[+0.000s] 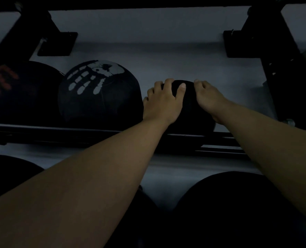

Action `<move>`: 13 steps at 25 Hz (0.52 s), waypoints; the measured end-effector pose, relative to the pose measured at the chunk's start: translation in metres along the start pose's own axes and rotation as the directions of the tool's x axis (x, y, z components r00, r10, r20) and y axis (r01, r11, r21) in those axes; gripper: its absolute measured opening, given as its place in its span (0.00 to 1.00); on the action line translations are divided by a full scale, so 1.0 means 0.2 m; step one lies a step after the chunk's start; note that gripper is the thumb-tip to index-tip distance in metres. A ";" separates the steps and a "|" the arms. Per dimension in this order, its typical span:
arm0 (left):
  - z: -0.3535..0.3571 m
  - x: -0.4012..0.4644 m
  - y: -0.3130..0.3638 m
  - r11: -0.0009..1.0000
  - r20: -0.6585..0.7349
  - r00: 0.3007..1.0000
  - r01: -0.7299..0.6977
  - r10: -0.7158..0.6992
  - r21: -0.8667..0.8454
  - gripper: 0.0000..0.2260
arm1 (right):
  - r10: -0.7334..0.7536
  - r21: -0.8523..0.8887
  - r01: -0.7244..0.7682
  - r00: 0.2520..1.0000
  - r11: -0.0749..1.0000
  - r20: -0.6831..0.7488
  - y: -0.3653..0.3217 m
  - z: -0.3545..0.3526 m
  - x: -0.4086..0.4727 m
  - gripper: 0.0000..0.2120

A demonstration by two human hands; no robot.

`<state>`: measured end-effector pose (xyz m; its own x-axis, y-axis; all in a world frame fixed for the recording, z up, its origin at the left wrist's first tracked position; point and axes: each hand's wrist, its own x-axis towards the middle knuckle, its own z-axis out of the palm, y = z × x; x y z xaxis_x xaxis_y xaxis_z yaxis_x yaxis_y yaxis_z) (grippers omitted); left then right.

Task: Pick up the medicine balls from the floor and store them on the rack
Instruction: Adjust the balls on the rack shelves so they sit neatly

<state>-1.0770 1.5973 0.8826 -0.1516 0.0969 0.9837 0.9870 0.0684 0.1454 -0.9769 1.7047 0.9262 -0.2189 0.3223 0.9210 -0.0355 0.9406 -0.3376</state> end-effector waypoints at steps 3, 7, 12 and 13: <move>-0.06 0.02 0.00 0.998 0.092 0.996 -0.014 0.009 0.053 0.27 | -0.022 -0.094 0.026 0.999 0.995 0.049 -0.04 -0.04 0.00 0.26; -0.16 0.07 -0.02 0.985 0.126 0.989 -0.100 0.082 0.141 0.24 | -0.112 -0.178 0.129 0.989 0.976 0.100 -0.14 -0.03 0.00 0.23; -0.40 0.13 -0.17 0.963 0.036 0.990 -0.143 0.138 0.227 0.20 | -0.188 -0.283 0.220 0.973 0.933 0.137 -0.35 0.07 -0.02 0.20; -0.46 0.14 -0.22 0.959 0.018 0.991 -0.136 0.135 0.247 0.20 | -0.201 -0.299 0.233 0.970 0.925 0.135 -0.41 0.11 -0.04 0.19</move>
<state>-1.1199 1.5057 0.9140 -0.0175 0.1235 0.9922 0.9545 0.2977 -0.0202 -0.9935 1.6233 0.9427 -0.3366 0.1091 0.9353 0.2076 0.9774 -0.0393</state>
